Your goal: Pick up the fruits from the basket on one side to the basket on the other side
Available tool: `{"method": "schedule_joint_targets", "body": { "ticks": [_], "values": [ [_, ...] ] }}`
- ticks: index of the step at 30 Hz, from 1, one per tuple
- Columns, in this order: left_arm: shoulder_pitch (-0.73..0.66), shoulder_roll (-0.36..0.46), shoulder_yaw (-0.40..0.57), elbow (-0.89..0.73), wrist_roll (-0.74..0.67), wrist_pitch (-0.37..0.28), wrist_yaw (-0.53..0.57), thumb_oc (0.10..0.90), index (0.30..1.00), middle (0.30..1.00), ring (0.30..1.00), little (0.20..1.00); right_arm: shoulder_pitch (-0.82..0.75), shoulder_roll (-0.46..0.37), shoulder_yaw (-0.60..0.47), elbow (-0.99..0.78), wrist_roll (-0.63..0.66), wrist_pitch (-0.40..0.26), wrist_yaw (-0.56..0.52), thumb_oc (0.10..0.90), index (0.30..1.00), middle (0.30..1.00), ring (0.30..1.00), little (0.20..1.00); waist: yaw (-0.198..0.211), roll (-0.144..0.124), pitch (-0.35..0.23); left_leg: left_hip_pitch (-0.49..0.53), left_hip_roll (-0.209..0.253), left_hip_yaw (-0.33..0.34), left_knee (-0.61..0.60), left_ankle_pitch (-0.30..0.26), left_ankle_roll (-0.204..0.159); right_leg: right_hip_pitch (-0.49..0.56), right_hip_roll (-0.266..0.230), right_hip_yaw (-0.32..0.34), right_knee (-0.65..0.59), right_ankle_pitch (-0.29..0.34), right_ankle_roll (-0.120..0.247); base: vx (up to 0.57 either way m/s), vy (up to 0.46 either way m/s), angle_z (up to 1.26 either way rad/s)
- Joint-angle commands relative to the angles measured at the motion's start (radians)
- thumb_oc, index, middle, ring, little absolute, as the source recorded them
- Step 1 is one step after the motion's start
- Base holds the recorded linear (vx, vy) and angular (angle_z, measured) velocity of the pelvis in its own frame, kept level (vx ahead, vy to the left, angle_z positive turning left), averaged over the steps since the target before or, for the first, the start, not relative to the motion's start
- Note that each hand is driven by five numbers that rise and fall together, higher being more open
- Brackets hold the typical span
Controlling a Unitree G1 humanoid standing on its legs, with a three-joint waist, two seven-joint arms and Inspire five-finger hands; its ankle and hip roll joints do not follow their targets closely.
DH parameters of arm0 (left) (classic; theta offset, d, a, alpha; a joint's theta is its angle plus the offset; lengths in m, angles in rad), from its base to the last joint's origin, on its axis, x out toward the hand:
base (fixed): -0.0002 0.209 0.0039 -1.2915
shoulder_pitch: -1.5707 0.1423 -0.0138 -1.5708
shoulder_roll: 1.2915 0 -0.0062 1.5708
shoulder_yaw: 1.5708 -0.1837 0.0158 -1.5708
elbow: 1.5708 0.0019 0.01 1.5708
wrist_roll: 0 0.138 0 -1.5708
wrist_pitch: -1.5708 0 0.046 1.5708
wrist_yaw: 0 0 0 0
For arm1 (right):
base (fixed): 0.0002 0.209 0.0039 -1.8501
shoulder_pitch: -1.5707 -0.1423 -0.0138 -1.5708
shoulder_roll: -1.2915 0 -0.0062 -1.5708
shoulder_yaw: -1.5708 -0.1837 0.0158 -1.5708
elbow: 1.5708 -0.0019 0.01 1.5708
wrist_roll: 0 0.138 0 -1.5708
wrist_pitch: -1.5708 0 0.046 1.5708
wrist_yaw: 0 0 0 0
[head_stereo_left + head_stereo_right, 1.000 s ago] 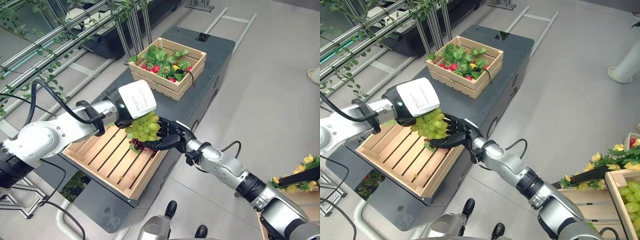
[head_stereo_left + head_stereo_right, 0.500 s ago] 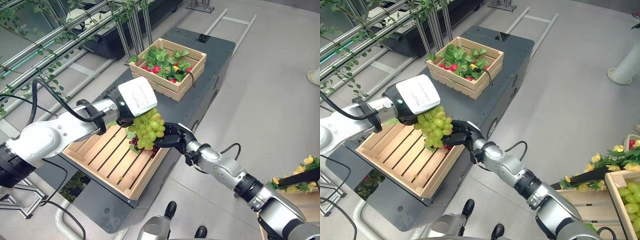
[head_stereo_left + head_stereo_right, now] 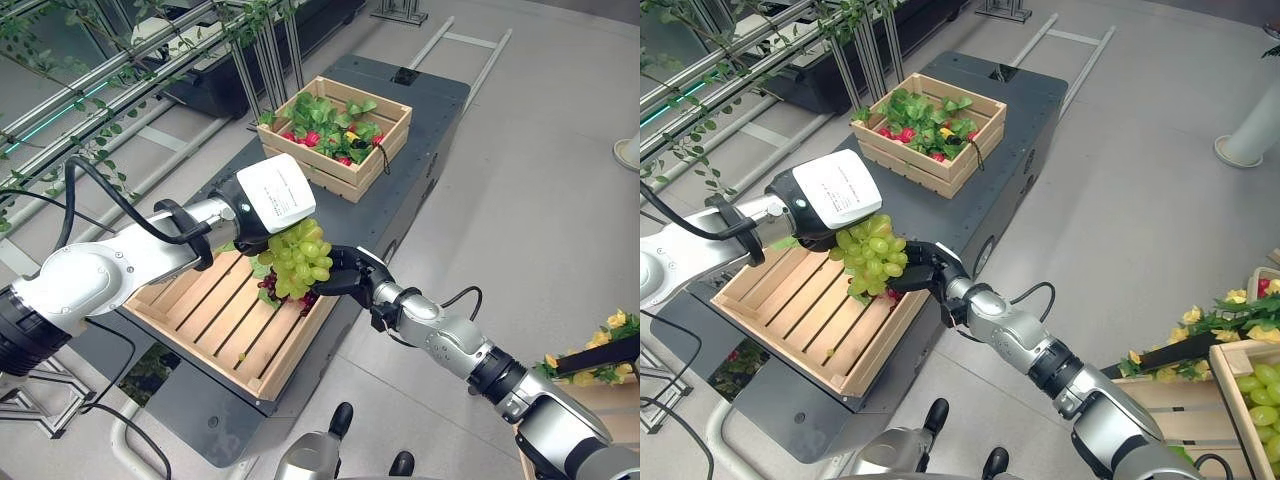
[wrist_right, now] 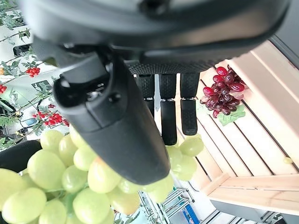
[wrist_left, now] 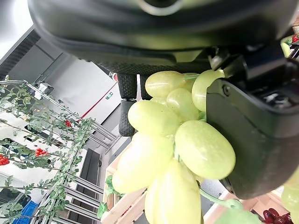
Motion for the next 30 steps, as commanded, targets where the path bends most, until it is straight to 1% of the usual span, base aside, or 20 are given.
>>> {"method": "schedule_joint_targets", "body": {
  "ticks": [1,5,8,9,11,16,20,24,30],
  "values": [
    [-0.047,-0.03,0.034,0.065,-0.021,0.097,0.043,0.4,0.3,0.3,0.3,0.3,-0.027,0.059,-0.033,-0.069,-0.004,-0.106,0.029,0.8,0.9,0.9,0.9,0.9,0.005,-0.02,-0.161,0.032,-0.034,0.003,-0.021,-0.083,-0.007,-0.038,-0.028,-0.029,0.023,0.023,0.004,0.0,0.0,0.0],
    [-0.039,-0.02,0.047,0.058,-0.02,0.091,0.038,0.4,0.3,0.3,0.3,0.3,-0.025,0.046,-0.039,-0.08,0.018,-0.109,0.047,0.8,0.9,0.9,0.9,0.9,0.007,-0.022,-0.161,0.033,-0.033,0.002,-0.021,-0.082,-0.008,-0.037,-0.028,-0.03,0.023,0.023,0.005,0.0,0.0,0.0],
    [-0.033,-0.017,0.054,0.057,-0.013,0.101,0.039,0.4,0.3,0.3,0.3,0.3,-0.031,0.033,-0.041,-0.094,0.036,-0.124,0.076,0.8,0.9,0.9,0.9,0.9,0.006,-0.023,-0.16,0.033,-0.033,0.002,-0.021,-0.082,-0.009,-0.036,-0.027,-0.031,0.023,0.022,0.005,0.0,0.0,0.0],
    [-0.035,-0.014,0.055,0.058,-0.015,0.107,0.04,0.4,0.3,0.3,0.3,0.3,-0.033,0.029,-0.043,-0.1,0.025,-0.141,0.093,0.8,0.9,0.9,0.9,0.9,0.006,-0.023,-0.16,0.033,-0.033,0.002,-0.021,-0.082,-0.009,-0.036,-0.027,-0.032,0.024,0.021,0.005,0.0,0.0,0.0],
    [-0.035,-0.009,0.059,0.062,-0.014,0.108,0.046,0.4,0.3,0.3,0.3,0.3,-0.037,0.019,-0.048,-0.115,0.031,-0.144,0.116,0.8,0.9,0.9,0.9,0.9,0.007,-0.024,-0.161,0.033,-0.033,0.001,-0.02,-0.082,-0.009,-0.037,-0.027,-0.034,0.026,0.019,0.005,0.0,0.0,0.0],
    [0.0,-0.009,0.103,0.059,0.008,0.102,0.062,0.4,0.3,0.3,0.3,0.3,-0.039,0.001,-0.068,-0.161,0.103,-0.17,0.156,0.8,0.9,0.9,0.9,0.9,0.01,-0.028,-0.159,0.032,-0.033,-0.002,-0.018,-0.083,-0.008,-0.037,-0.027,-0.037,0.032,0.014,0.003,0.0,0.0,0.0],
    [-0.023,0.0,0.103,0.069,-0.004,0.109,0.068,0.4,0.3,0.3,0.3,0.3,-0.036,-0.002,-0.069,-0.191,0.13,-0.169,0.21,0.8,0.9,0.9,0.9,0.9,0.008,-0.026,-0.159,0.033,-0.031,0.0,-0.017,-0.084,-0.007,-0.037,-0.028,-0.04,0.035,0.011,0.003,0.0,0.0,0.0],
    [-0.045,0.001,0.106,0.075,-0.008,0.105,0.067,0.4,0.3,0.3,0.3,0.3,-0.031,-0.009,-0.082,-0.207,0.169,-0.173,0.258,0.8,0.9,0.9,0.9,0.9,0.009,-0.031,-0.163,0.035,-0.031,-0.003,-0.018,-0.084,-0.008,-0.032,-0.027,-0.045,0.033,0.009,0.004,0.0,0.0,0.0],
    [-0.071,-0.01,0.09,0.082,-0.016,0.104,0.067,0.4,0.3,0.3,0.3,0.3,-0.031,0.013,-0.08,-0.196,0.181,-0.178,0.262,0.8,0.9,0.9,0.9,0.9,0.008,-0.032,-0.166,0.037,-0.031,-0.004,-0.017,-0.082,-0.008,-0.031,-0.025,-0.043,0.036,0.007,0.001,0.0,0.0,0.0]
  ]
}}
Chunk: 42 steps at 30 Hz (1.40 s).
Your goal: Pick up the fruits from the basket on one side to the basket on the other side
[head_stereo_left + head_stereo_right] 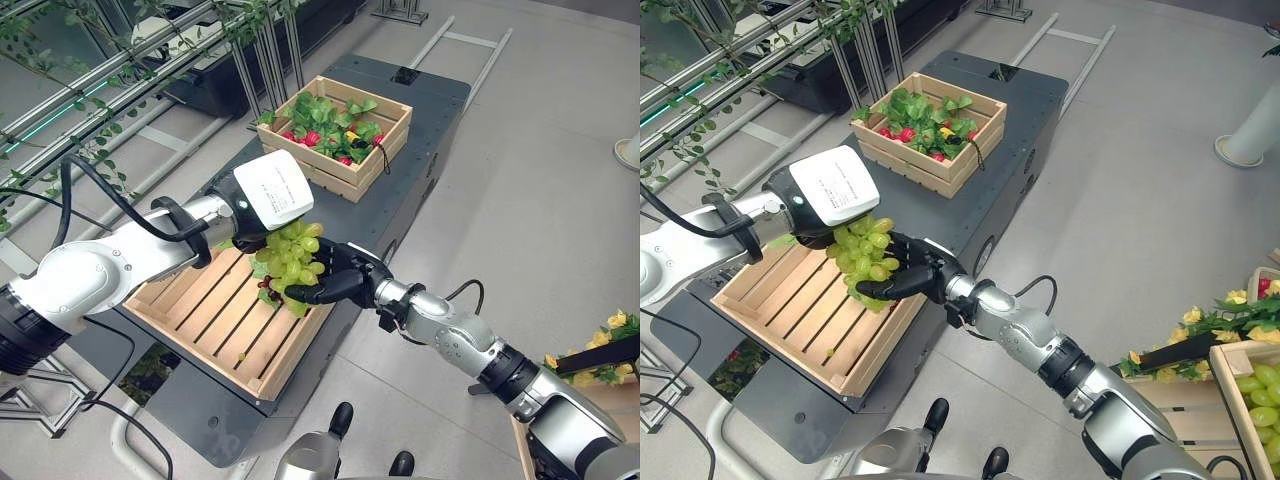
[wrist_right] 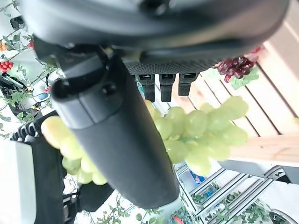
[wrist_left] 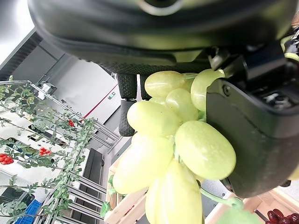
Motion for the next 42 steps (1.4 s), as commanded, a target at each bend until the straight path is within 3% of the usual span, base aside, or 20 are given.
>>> {"method": "schedule_joint_targets", "body": {
  "ticks": [1,18,19,20,22,37,38,39,40,41,42],
  "values": [
    [-0.077,-0.016,0.076,0.072,-0.023,0.105,0.061,0.4,0.3,0.3,0.3,0.3,-0.029,0.077,-0.067,-0.12,0.096,-0.15,0.082,0.8,0.9,0.9,0.9,0.9,0.005,-0.032,-0.167,0.038,-0.03,-0.002,-0.016,-0.082,-0.008,-0.03,-0.025,-0.037,0.035,0.007,0.001,0.0,0.0,0.0],
    [-0.123,-0.071,0.017,0.056,-0.054,0.133,0.043,0.4,0.3,0.3,0.3,0.3,-0.033,0.17,-0.025,-0.055,0.086,-0.14,-0.008,0.8,0.9,0.9,0.9,0.9,0.012,-0.025,-0.169,0.041,-0.032,-0.006,-0.015,-0.083,-0.008,-0.026,-0.026,-0.04,0.035,0.007,-0.001,0.0,0.0,0.0],
    [-0.12,-0.071,0.017,0.053,-0.059,0.133,0.041,0.4,0.3,0.3,0.3,0.3,-0.031,0.174,-0.025,-0.053,0.086,-0.141,-0.011,0.715,0.773,0.773,0.773,0.773,0.012,-0.024,-0.17,0.041,-0.032,-0.006,-0.015,-0.084,-0.008,-0.026,-0.026,-0.039,0.034,0.007,-0.001,0.0,0.0,0.0],
    [-0.115,-0.074,0.017,0.052,-0.054,0.13,0.042,0.4,0.3,0.3,0.3,0.3,-0.03,0.177,-0.026,-0.052,0.085,-0.143,-0.018,0.565,0.547,0.547,0.547,0.547,0.012,-0.024,-0.17,0.041,-0.033,-0.006,-0.015,-0.084,-0.008,-0.026,-0.026,-0.037,0.034,0.008,-0.001,0.0,0.0,0.0],
    [-0.099,-0.076,0.024,0.05,-0.054,0.126,0.047,0.4,0.3,0.3,0.3,0.3,-0.03,0.179,-0.025,-0.049,0.088,-0.151,-0.034,0.4,0.3,0.3,0.3,0.3,0.013,-0.023,-0.17,0.04,-0.033,-0.006,-0.015,-0.082,-0.008,-0.026,-0.027,-0.038,0.033,0.009,-0.001,0.0,0.0,0.0],
    [-0.071,-0.068,0.042,0.047,-0.08,0.139,0.023,0.4,0.3,0.3,0.3,0.3,-0.021,0.158,-0.046,-0.054,0.053,-0.165,-0.068,0.4,0.3,0.3,0.3,0.3,0.004,-0.022,-0.168,0.04,-0.032,0.003,-0.017,-0.082,-0.005,-0.031,-0.027,-0.03,0.031,0.014,0.001,0.0,0.0,0.0],
    [-0.067,-0.068,0.044,0.047,-0.081,0.143,0.022,0.439,0.359,0.359,0.359,0.359,-0.02,0.155,-0.048,-0.055,0.053,-0.168,-0.07,0.4,0.3,0.3,0.3,0.3,0.004,-0.023,-0.168,0.04,-0.032,0.004,-0.017,-0.082,-0.005,-0.031,-0.027,-0.029,0.031,0.014,0.002,0.0,0.0,0.0],
    [-0.051,-0.061,0.059,0.049,-0.09,0.149,0.015,0.53,0.495,0.495,0.495,0.495,-0.011,0.147,-0.058,-0.059,0.053,-0.174,-0.065,0.4,0.3,0.3,0.3,0.3,0.001,-0.023,-0.167,0.041,-0.031,0.006,-0.018,-0.083,-0.006,-0.031,-0.026,-0.027,0.029,0.016,0.002,0.0,0.0,0.0],
    [-0.039,-0.057,0.07,0.051,-0.096,0.154,0.011,0.725,0.787,0.787,0.787,0.787,-0.006,0.142,-0.064,-0.065,0.048,-0.177,-0.065,0.4,0.3,0.3,0.3,0.3,0.0,-0.024,-0.167,0.041,-0.031,0.007,-0.018,-0.083,-0.006,-0.031,-0.026,-0.025,0.028,0.016,0.003,0.0,0.0,0.0],
    [-0.028,-0.054,0.079,0.054,-0.102,0.157,0.012,0.8,0.9,0.9,0.9,0.9,-0.002,0.137,-0.068,-0.07,0.045,-0.178,-0.066,0.4,0.3,0.3,0.3,0.3,0.0,-0.024,-0.167,0.04,-0.031,0.008,-0.019,-0.082,-0.006,-0.032,-0.026,-0.025,0.027,0.017,0.003,0.0,0.0,0.0],
    [-0.021,-0.052,0.085,0.056,-0.106,0.159,0.015,0.8,0.9,0.9,0.9,0.9,-0.001,0.133,-0.071,-0.073,0.044,-0.179,-0.066,0.4,0.3,0.3,0.3,0.3,-0.001,-0.024,-0.167,0.04,-0.031,0.009,-0.019,-0.082,-0.006,-0.032,-0.026,-0.024,0.027,0.018,0.003,0.0,0.0,0.0]
  ]
}}
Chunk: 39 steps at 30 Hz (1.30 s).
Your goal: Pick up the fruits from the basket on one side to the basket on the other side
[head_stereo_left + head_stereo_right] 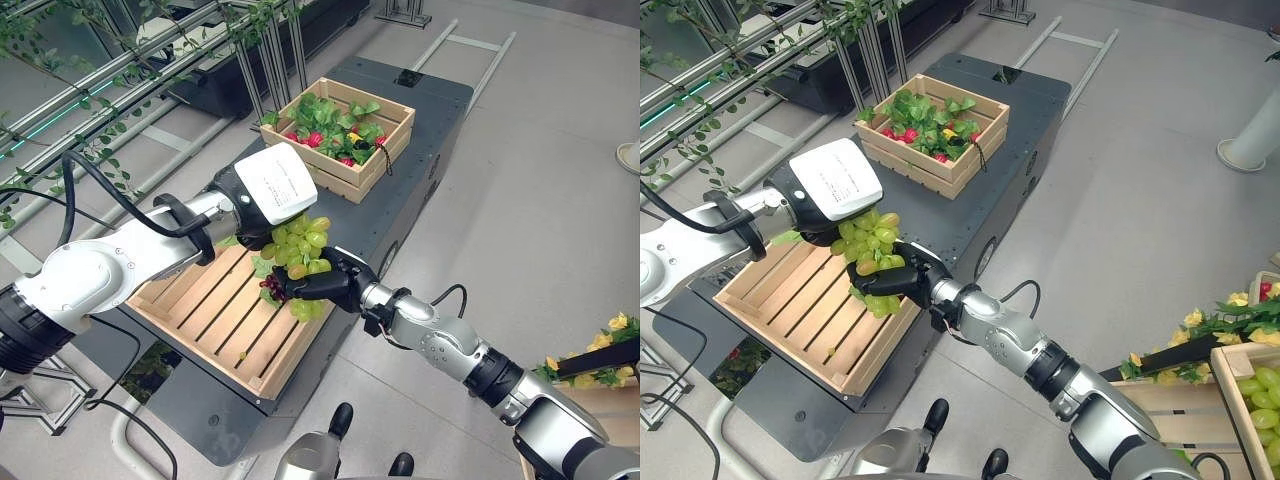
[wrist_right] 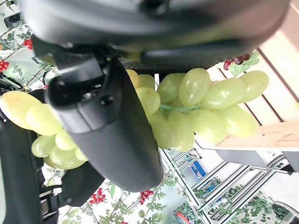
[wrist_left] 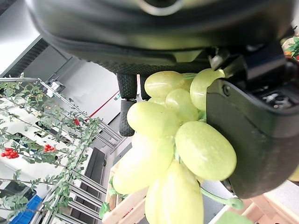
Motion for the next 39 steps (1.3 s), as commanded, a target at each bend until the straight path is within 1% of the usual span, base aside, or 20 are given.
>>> {"method": "schedule_joint_targets", "body": {
  "ticks": [1,5,7,9,10,11,14,15,17,18,20,23,25,29,31,33,34,36,37,39],
  "values": [
    [0.011,-0.026,0.108,0.082,-0.068,0.123,0.048,0.8,0.9,0.9,0.9,0.9,0.01,0.052,-0.107,-0.094,0.029,-0.185,-0.005,0.4,0.3,0.3,0.3,0.3,-0.001,-0.026,-0.166,0.038,-0.03,0.015,-0.02,-0.083,-0.004,-0.039,-0.026,-0.011,0.026,0.02,0.005,0.0,0.0,0.0],
    [0.09,-0.009,0.183,0.097,-0.154,0.137,0.06,0.8,0.9,0.9,0.9,0.9,0.04,0.023,-0.138,-0.118,0.013,-0.212,-0.018,0.4,0.3,0.3,0.3,0.3,-0.005,-0.028,-0.163,0.038,-0.026,0.025,-0.021,-0.083,-0.004,-0.042,-0.026,-0.005,0.025,0.023,0.008,0.0,0.005,-0.01],
    [0.223,-0.01,0.291,0.131,-0.219,0.128,0.067,0.8,0.9,0.9,0.9,0.9,0.072,0.001,-0.179,-0.147,-0.02,-0.226,-0.036,0.4,0.3,0.3,0.3,0.3,-0.007,-0.031,-0.156,0.039,-0.025,0.031,-0.021,-0.084,-0.001,-0.045,-0.024,0.007,0.023,0.027,0.009,-0.01,0.033,-0.06],
    [0.317,-0.03,0.373,0.16,-0.262,0.118,0.092,0.8,0.9,0.9,0.9,0.9,0.087,-0.007,-0.193,-0.166,-0.045,-0.235,-0.045,0.4,0.3,0.3,0.3,0.3,-0.014,-0.028,-0.153,0.041,-0.023,0.039,-0.023,-0.085,0.001,-0.048,-0.022,0.018,0.021,0.029,0.009,-0.02,0.041,-0.14],
    [0.335,-0.034,0.389,0.164,-0.27,0.117,0.097,0.8,0.9,0.9,0.9,0.9,0.092,-0.008,-0.195,-0.171,-0.049,-0.236,-0.043,0.4,0.3,0.3,0.3,0.3,-0.017,-0.027,-0.152,0.041,-0.022,0.04,-0.023,-0.085,0.001,-0.048,-0.021,0.02,0.02,0.03,0.009,-0.01,0.046,-0.13],
    [0.388,-0.057,0.437,0.201,-0.325,0.108,0.115,0.8,0.9,0.9,0.9,0.9,0.116,-0.018,-0.208,-0.193,-0.062,-0.24,-0.027,0.4,0.3,0.3,0.3,0.3,-0.027,-0.026,-0.15,0.043,-0.021,0.047,-0.024,-0.087,0.003,-0.05,-0.02,0.032,0.017,0.033,0.011,-0.01,0.042,-0.1],
    [0.44,-0.101,0.491,0.24,-0.383,0.088,0.13,0.8,0.9,0.9,0.9,0.9,0.149,-0.027,-0.228,-0.212,-0.071,-0.25,-0.011,0.4,0.3,0.3,0.3,0.3,-0.039,-0.026,-0.149,0.043,-0.019,0.058,-0.025,-0.089,0.005,-0.053,-0.018,0.041,0.014,0.037,0.013,-0.01,0.031,-0.1],
    [0.456,-0.119,0.513,0.261,-0.382,0.063,0.125,0.8,0.9,0.9,0.9,0.9,0.164,-0.029,-0.241,-0.215,-0.081,-0.252,-0.009,0.4,0.3,0.3,0.3,0.3,-0.045,-0.026,-0.149,0.044,-0.018,0.063,-0.025,-0.09,0.006,-0.054,-0.017,0.046,0.014,0.038,0.014,0.0,0.02,-0.06],
    [0.463,-0.146,0.52,0.281,-0.411,0.055,0.099,0.8,0.9,0.9,0.9,0.9,0.182,-0.035,-0.253,-0.22,-0.087,-0.255,-0.009,0.4,0.3,0.3,0.3,0.3,-0.06,-0.028,-0.147,0.046,-0.017,0.07,-0.025,-0.094,0.008,-0.059,-0.015,0.059,0.016,0.039,0.015,-0.01,0.023,-0.11],
    [0.456,-0.17,0.513,0.287,-0.446,0.067,0.056,0.8,0.9,0.9,0.9,0.9,0.207,-0.042,-0.268,-0.224,-0.106,-0.263,-0.007,0.4,0.3,0.3,0.3,0.3,-0.075,-0.027,-0.144,0.049,-0.016,0.079,-0.025,-0.098,0.011,-0.063,-0.014,0.07,0.02,0.04,0.016,-0.01,0.025,-0.23],
    [0.444,-0.192,0.497,0.289,-0.461,0.076,0.035,0.8,0.9,0.9,0.9,0.9,0.234,-0.045,-0.279,-0.224,-0.109,-0.271,-0.009,0.4,0.3,0.3,0.3,0.3,-0.091,-0.024,-0.14,0.053,-0.017,0.086,-0.025,-0.102,0.014,-0.067,-0.013,0.082,0.022,0.042,0.018,-0.01,0.038,-0.23],
    [0.414,-0.221,0.46,0.303,-0.479,0.087,0.036,0.8,0.9,0.9,0.9,0.9,0.276,-0.05,-0.298,-0.223,-0.115,-0.293,-0.012,0.4,0.3,0.3,0.3,0.3,-0.12,-0.019,-0.132,0.063,-0.015,0.107,-0.025,-0.113,0.019,-0.071,-0.012,0.106,0.026,0.044,0.02,-0.02,0.041,-0.18],
    [0.394,-0.248,0.433,0.316,-0.513,0.095,0.054,0.8,0.9,0.9,0.9,0.9,0.313,-0.063,-0.323,-0.237,-0.123,-0.307,0.002,0.4,0.3,0.3,0.3,0.3,-0.15,-0.017,-0.125,0.07,-0.013,0.126,-0.025,-0.12,0.021,-0.074,-0.011,0.125,0.026,0.048,0.022,-0.03,0.051,-0.24],
    [0.383,-0.303,0.417,0.321,-0.577,0.094,0.096,0.8,0.9,0.9,0.9,0.9,0.342,-0.092,-0.36,-0.263,-0.165,-0.325,0.036,0.4,0.3,0.3,0.3,0.3,-0.185,-0.021,-0.122,0.079,-0.015,0.142,-0.025,-0.132,0.023,-0.071,-0.008,0.152,0.004,0.062,0.025,-0.02,0.043,-0.19],
    [0.398,-0.352,0.419,0.314,-0.627,0.084,0.115,0.8,0.9,0.9,0.9,0.9,0.349,-0.114,-0.39,-0.281,-0.185,-0.323,0.074,0.4,0.3,0.3,0.3,0.3,-0.202,-0.024,-0.119,0.084,-0.014,0.153,-0.025,-0.136,0.024,-0.074,-0.004,0.171,0.001,0.068,0.027,-0.02,0.047,-0.15],
    [0.433,-0.417,0.438,0.3,-0.646,0.061,0.165,0.8,0.9,0.9,0.9,0.9,0.345,-0.142,-0.421,-0.289,-0.216,-0.314,0.149,0.4,0.3,0.3,0.3,0.3,-0.214,-0.031,-0.119,0.089,-0.011,0.166,-0.025,-0.142,0.023,-0.077,-0.001,0.185,0.001,0.069,0.028,-0.01,0.048,-0.27],
    [0.438,-0.428,0.44,0.299,-0.658,0.055,0.178,0.8,0.9,0.9,0.9,0.9,0.345,-0.147,-0.425,-0.292,-0.23,-0.316,0.156,0.4,0.3,0.3,0.3,0.3,-0.216,-0.033,-0.12,0.09,-0.01,0.169,-0.025,-0.143,0.023,-0.077,0.0,0.187,0.001,0.07,0.028,0.0,0.042,-0.26],
    [0.45,-0.477,0.446,0.299,-0.743,0.047,0.205,0.8,0.9,0.9,0.9,0.9,0.329,-0.177,-0.448,-0.315,-0.225,-0.307,0.217,0.4,0.3,0.3,0.3,0.3,-0.227,-0.043,-0.123,0.095,-0.004,0.181,-0.025,-0.148,0.022,-0.077,0.003,0.199,0.001,0.069,0.028,0.0,0.043,-0.27],
    [0.457,-0.503,0.447,0.303,-0.801,0.039,0.192,0.8,0.9,0.9,0.9,0.9,0.326,-0.186,-0.456,-0.328,-0.231,-0.309,0.235,0.4,0.3,0.3,0.3,0.3,-0.231,-0.048,-0.126,0.096,-0.002,0.188,-0.025,-0.149,0.022,-0.078,0.005,0.204,0.001,0.069,0.028,0.01,0.036,-0.25],
    [0.475,-0.547,0.452,0.302,-0.842,0.036,0.193,0.8,0.9,0.9,0.9,0.9,0.316,-0.203,-0.474,-0.339,-0.228,-0.312,0.279,0.4,0.3,0.3,0.3,0.3,-0.237,-0.055,-0.13,0.097,0.003,0.194,-0.025,-0.15,0.021,-0.079,0.008,0.212,0.001,0.07,0.028,0.01,0.031,-0.29]
  ]
}}
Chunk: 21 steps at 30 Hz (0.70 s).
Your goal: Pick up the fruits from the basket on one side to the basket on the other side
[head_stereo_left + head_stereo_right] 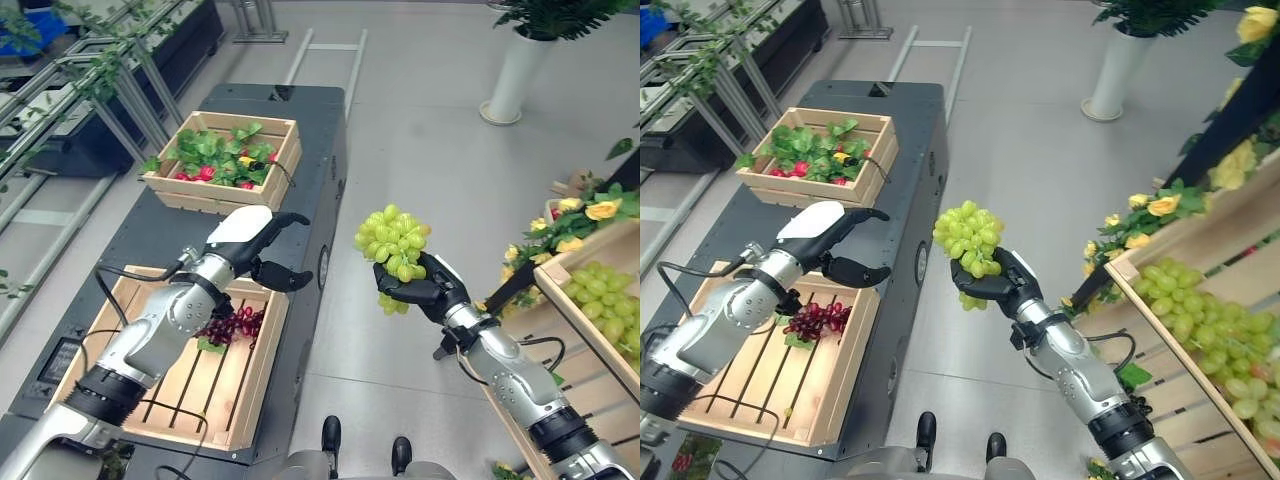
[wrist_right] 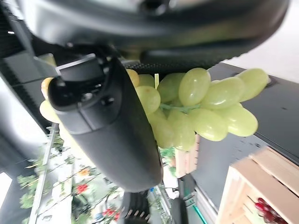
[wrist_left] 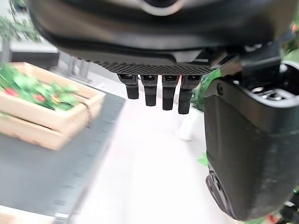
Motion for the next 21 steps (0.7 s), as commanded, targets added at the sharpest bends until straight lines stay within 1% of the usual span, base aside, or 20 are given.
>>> {"method": "schedule_joint_targets", "body": {
  "ticks": [1,4,5,7,8,9,11,18,19,20,21],
  "values": [
    [-0.042,-0.058,0.058,0.046,-0.103,-0.059,0.102,0.8,0.9,0.9,0.9,0.9,-0.097,0.023,-0.072,-0.186,0.001,-0.177,0.16,0.4,0.3,0.3,0.3,0.3,-0.017,-0.057,-0.13,0.043,-0.023,0.003,0.002,-0.134,-0.005,-0.038,0.004,0.001,0.001,0.028,0.019,0.02,0.038,-0.27],
    [-0.044,-0.095,0.056,0.061,-0.142,-0.061,0.129,0.8,0.9,0.9,0.9,0.9,-0.121,0.009,-0.091,-0.221,0.043,-0.17,0.196,0.4,0.3,0.3,0.3,0.3,-0.027,-0.064,-0.134,0.046,-0.018,0.017,0.002,-0.139,-0.007,-0.039,0.007,0.011,0.001,0.026,0.02,0.01,0.033,-0.13],
    [-0.047,-0.128,0.059,0.084,-0.197,-0.066,0.126,0.8,0.9,0.9,0.9,0.9,-0.133,0.009,-0.111,-0.253,0.052,-0.172,0.214,0.4,0.3,0.3,0.3,0.3,-0.038,-0.069,-0.135,0.052,-0.012,0.033,0.002,-0.143,-0.009,-0.038,0.01,0.02,0.001,0.027,0.019,0.02,0.046,-0.24],
    [-0.036,-0.177,0.066,0.089,-0.327,-0.048,0.088,0.8,0.9,0.9,0.9,0.9,-0.124,0.008,-0.14,-0.296,0.041,-0.179,0.259,0.4,0.3,0.3,0.3,0.3,-0.05,-0.073,-0.139,0.057,-0.008,0.045,0.002,-0.147,-0.009,-0.039,0.015,0.031,0.001,0.026,0.019,0.02,0.045,-0.26],
    [-0.026,-0.205,0.069,0.087,-0.344,-0.048,0.087,0.8,0.9,0.9,0.9,0.9,-0.117,0.011,-0.152,-0.32,0.038,-0.177,0.284,0.4,0.3,0.3,0.3,0.3,-0.055,-0.074,-0.14,0.059,-0.006,0.051,0.002,-0.15,-0.009,-0.04,0.016,0.037,0.001,0.025,0.019,0.01,0.03,-0.23],
    [-0.023,-0.213,0.069,0.086,-0.34,-0.049,0.089,0.8,0.9,0.9,0.9,0.9,-0.114,0.012,-0.155,-0.326,0.038,-0.177,0.29,0.4,0.3,0.3,0.3,0.3,-0.056,-0.074,-0.14,0.06,-0.005,0.053,0.002,-0.15,-0.009,-0.04,0.016,0.038,0.001,0.025,0.019,0.0,0.038,-0.27],
    [-0.022,-0.249,0.061,0.1,-0.338,-0.052,0.1,0.8,0.9,0.9,0.9,0.9,-0.117,0.007,-0.184,-0.368,0.071,-0.168,0.326,0.4,0.3,0.3,0.3,0.3,-0.072,-0.076,-0.14,0.066,0.001,0.069,0.002,-0.156,-0.011,-0.041,0.019,0.052,0.001,0.024,0.02,0.0,0.043,-0.24],
    [-0.038,-0.288,0.039,0.118,-0.333,-0.042,0.102,0.8,0.9,0.9,0.9,0.9,-0.109,0.01,-0.232,-0.404,0.108,-0.174,0.362,0.4,0.3,0.3,0.3,0.3,-0.099,-0.076,-0.141,0.08,0.011,0.094,0.002,-0.164,-0.011,-0.038,0.024,0.075,0.001,0.02,0.023,0.01,0.039,-0.18],
    [-0.041,-0.297,0.03,0.122,-0.334,-0.039,0.11,0.8,0.9,0.9,0.9,0.9,-0.107,0.022,-0.24,-0.412,0.097,-0.195,0.34,0.4,0.3,0.3,0.3,0.3,-0.106,-0.076,-0.141,0.083,0.013,0.099,0.002,-0.166,-0.012,-0.038,0.025,0.081,0.001,0.02,0.023,0.0,0.046,-0.1],
    [-0.046,-0.305,0.024,0.127,-0.33,-0.039,0.113,0.8,0.9,0.9,0.9,0.9,-0.106,0.029,-0.252,-0.411,0.087,-0.223,0.294,0.4,0.3,0.3,0.3,0.3,-0.111,-0.075,-0.138,0.087,0.016,0.103,0.002,-0.169,-0.011,-0.036,0.025,0.084,0.001,0.019,0.023,0.0,0.046,-0.08],
    [-0.047,-0.306,0.023,0.128,-0.333,-0.039,0.114,0.8,0.9,0.9,0.9,0.9,-0.106,0.03,-0.255,-0.411,0.093,-0.238,0.282,0.4,0.3,0.3,0.3,0.3,-0.112,-0.074,-0.137,0.088,0.017,0.105,0.002,-0.169,-0.011,-0.036,0.025,0.085,0.001,0.018,0.023,0.0,0.039,-0.09]
  ]
}}
